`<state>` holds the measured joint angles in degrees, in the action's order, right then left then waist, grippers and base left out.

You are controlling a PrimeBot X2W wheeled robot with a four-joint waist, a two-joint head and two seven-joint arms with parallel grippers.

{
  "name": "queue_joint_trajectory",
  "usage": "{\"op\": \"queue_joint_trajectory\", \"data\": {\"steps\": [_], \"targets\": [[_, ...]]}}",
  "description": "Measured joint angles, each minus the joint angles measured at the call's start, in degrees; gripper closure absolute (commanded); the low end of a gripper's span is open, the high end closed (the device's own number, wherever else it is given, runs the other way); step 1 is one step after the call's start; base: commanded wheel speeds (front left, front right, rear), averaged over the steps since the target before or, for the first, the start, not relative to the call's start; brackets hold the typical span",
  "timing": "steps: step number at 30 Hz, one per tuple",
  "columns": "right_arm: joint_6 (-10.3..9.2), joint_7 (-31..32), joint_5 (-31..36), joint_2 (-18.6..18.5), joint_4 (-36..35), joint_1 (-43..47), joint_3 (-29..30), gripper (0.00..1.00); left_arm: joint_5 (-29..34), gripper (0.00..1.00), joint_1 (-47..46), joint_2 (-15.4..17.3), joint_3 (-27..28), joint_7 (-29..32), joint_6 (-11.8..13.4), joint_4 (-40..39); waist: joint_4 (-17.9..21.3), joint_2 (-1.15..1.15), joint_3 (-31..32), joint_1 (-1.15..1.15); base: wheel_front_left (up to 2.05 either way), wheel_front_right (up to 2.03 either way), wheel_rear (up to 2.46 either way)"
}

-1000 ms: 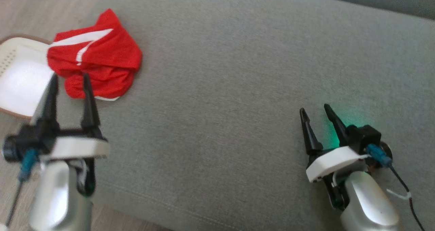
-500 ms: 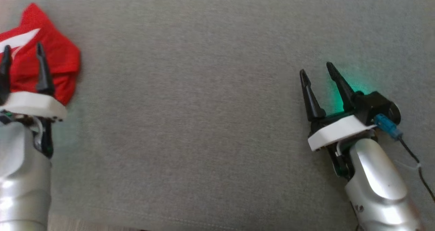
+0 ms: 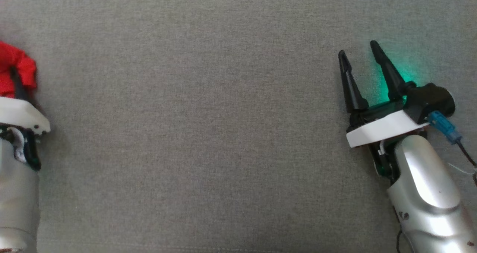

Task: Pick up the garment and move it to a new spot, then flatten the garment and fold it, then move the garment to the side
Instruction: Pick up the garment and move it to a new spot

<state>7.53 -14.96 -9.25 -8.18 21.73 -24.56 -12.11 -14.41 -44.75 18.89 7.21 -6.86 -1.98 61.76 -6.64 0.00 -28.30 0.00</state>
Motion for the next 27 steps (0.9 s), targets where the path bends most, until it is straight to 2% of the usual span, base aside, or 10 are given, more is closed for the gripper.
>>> {"op": "queue_joint_trajectory", "data": {"steps": [2,9,18,22,27], "targets": [[0.0,0.0,-0.35,-0.08,-0.08,-0.16,0.27,0.0,-0.41,1.0,-1.12,0.09,0.07,0.15,0.04,0.82,0.23,0.0,-0.24,0.0,0.0,0.0,0.0],[0.0,0.0,-0.36,-0.01,1.72,-0.42,1.57,0.0,0.76,1.0,-1.29,0.31,-1.81,-4.78,-0.57,1.03,0.44,0.0,1.46,0.01,0.0,0.0,0.0],[0.0,0.1,-1.44,2.66,5.56,4.93,2.6,0.0,5.44,1.0,-2.91,-0.16,-9.39,-7.43,-3.91,-9.48,1.83,0.0,7.93,0.0,0.0,0.0,0.0],[0.0,0.11,-1.94,3.96,6.45,6.4,2.27,0.0,5.68,1.0,-2.49,-2.25,-12.85,-7.59,-4.66,-14.04,4.51,0.0,10.85,-0.01,0.0,0.0,0.0],[0.0,0.12,-2.57,4.33,7.12,7.89,1.16,0.0,5.37,1.0,1.21,-7.88,-17.92,-7.61,-5.17,-19.34,9.64,0.0,13.61,-0.01,0.0,0.0,0.0]]}}
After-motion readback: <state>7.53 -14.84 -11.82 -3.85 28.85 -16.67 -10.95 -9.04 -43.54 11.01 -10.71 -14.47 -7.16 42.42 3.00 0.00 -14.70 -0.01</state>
